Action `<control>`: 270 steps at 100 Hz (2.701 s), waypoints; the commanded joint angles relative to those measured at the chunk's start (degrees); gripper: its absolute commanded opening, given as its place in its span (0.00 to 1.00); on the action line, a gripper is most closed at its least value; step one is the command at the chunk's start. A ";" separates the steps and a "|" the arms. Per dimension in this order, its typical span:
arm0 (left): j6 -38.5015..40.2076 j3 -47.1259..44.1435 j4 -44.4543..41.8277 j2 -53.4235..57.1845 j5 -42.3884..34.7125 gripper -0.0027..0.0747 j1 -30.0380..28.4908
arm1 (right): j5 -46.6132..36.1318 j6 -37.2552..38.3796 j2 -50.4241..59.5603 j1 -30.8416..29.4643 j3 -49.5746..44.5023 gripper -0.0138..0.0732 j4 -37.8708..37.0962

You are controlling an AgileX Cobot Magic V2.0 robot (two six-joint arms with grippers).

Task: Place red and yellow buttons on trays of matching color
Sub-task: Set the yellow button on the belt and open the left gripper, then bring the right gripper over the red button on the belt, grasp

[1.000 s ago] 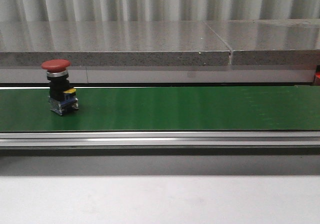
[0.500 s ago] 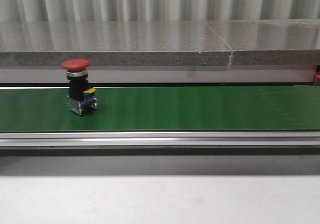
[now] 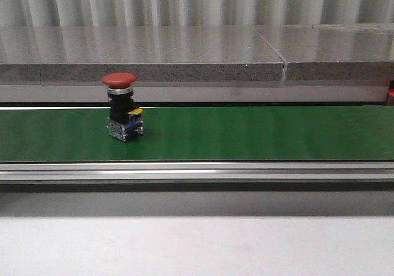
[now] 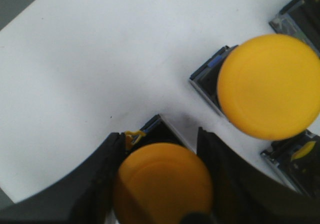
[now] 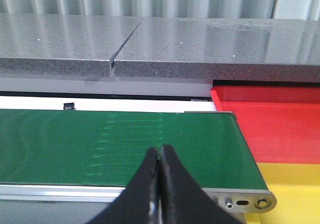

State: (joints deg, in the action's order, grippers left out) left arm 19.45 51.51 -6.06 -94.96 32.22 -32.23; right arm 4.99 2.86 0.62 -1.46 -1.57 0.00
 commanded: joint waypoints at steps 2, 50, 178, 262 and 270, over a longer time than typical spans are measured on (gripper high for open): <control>0.71 1.60 -0.29 3.47 0.21 0.07 -0.16 | -4.99 -0.22 0.88 -0.24 -0.07 0.02 -0.38; -5.24 1.85 0.76 21.65 6.08 0.01 9.61 | -4.99 -0.22 0.88 -0.24 -0.07 0.02 -0.38; -9.97 20.71 4.82 1.28 17.11 0.29 30.93 | -4.99 -0.22 0.88 -0.24 -0.07 0.02 -0.38; -14.12 21.73 5.31 16.00 17.01 0.90 37.71 | -5.46 -0.22 0.88 -0.21 -0.07 0.02 -0.38; -14.22 21.33 5.31 19.23 16.61 0.90 38.43 | -5.46 -0.22 0.88 -0.21 -0.07 0.02 -0.38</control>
State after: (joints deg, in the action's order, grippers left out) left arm 5.61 71.49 -0.54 -80.85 51.11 5.10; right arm 4.63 2.86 0.62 -1.46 -1.57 0.00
